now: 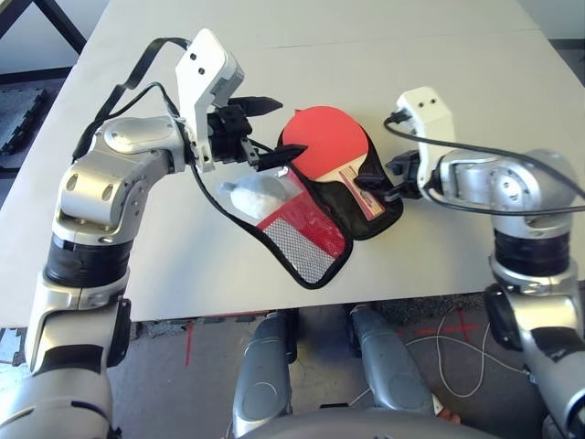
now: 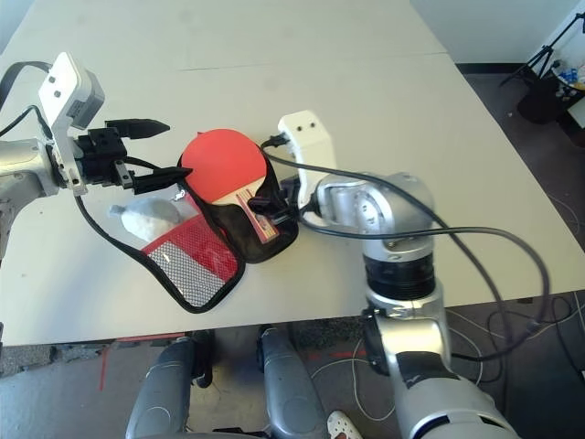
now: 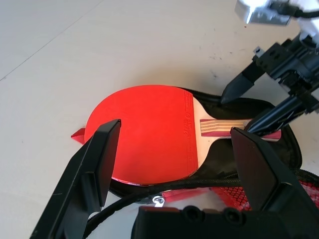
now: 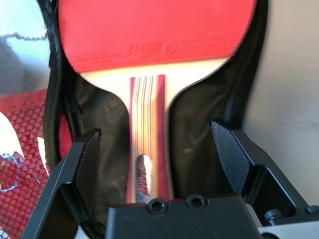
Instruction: Store the ping-pong paddle in its case and zip it.
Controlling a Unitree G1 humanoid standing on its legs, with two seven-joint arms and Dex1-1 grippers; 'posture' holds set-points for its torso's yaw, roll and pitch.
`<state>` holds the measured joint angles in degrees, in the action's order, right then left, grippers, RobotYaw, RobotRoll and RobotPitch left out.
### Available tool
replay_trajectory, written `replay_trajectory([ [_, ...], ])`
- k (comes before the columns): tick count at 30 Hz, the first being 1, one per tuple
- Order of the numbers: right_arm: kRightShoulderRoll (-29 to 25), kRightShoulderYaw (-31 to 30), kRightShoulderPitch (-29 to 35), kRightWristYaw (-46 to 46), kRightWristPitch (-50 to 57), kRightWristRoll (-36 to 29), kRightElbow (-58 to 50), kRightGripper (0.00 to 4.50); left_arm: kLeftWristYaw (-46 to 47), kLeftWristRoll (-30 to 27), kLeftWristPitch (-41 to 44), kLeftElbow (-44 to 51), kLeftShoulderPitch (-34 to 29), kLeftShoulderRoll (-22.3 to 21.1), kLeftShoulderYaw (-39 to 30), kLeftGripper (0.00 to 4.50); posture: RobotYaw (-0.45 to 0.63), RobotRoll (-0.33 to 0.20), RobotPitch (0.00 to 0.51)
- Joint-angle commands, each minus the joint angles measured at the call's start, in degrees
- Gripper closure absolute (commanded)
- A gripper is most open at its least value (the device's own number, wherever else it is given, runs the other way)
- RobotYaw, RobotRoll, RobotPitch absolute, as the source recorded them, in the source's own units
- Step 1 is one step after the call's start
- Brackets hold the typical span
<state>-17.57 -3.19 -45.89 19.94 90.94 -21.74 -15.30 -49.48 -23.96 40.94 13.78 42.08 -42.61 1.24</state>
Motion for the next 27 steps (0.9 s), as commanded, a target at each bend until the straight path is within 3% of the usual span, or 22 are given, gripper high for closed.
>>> replay_trajectory([
  [1, 1.6, -2.1, 2.0, -2.1, 1.0, 1.1, 1.0, 0.35, 0.0, 0.4, -0.1, 1.1, -0.8, -0.1, 0.7, 0.00, -0.02, 0.000, 0.258],
  [11, -0.1, -4.4, 3.1, -3.0, 1.5, 1.3, 1.5, 3.25, 0.4, 0.4, 0.0, 1.4, -1.1, -0.2, 0.6, 0.00, -0.01, 0.000, 0.254],
  [19, -3.5, -4.2, 3.3, -1.9, 1.6, -1.9, -1.7, 3.33, 0.5, 0.7, -0.6, 1.0, -1.4, 0.0, 0.9, 0.00, -0.02, 0.000, 0.254],
  [27, -2.8, -2.9, 4.8, -3.7, 1.6, -5.4, -3.9, 3.33, 0.2, 1.2, -0.8, 0.8, -1.4, 0.4, 1.1, 0.00, -0.03, 0.000, 0.256],
])
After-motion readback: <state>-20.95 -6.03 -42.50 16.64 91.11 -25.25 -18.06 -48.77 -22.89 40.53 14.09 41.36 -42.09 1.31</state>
